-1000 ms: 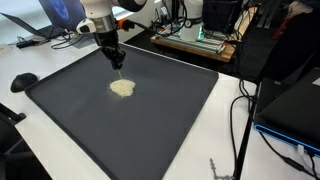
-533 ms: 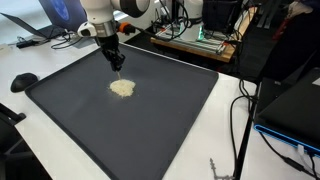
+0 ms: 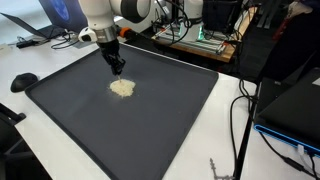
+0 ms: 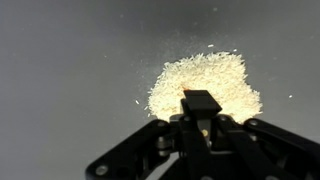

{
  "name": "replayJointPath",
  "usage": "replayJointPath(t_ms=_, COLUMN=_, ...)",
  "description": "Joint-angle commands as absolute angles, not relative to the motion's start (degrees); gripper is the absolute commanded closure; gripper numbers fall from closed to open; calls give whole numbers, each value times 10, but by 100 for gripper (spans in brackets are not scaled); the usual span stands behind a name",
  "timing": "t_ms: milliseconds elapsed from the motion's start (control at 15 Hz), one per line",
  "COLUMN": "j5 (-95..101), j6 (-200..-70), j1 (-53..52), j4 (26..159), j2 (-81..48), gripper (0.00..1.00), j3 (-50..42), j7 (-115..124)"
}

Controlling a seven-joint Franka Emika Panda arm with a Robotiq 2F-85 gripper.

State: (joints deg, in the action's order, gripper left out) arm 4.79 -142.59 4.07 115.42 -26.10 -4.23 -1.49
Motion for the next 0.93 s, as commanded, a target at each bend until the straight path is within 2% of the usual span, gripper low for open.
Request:
replayJointPath(t_ms=0, j5=64, j6=-1423, j1=25, j4=1134, j2=-287, gripper=97, j3=-49, j7=5)
replayJointPath(t_ms=867, j5=82, j6=-1397, j1=24, j4=1132, j2=-283, gripper=97, j3=-54, j7=8)
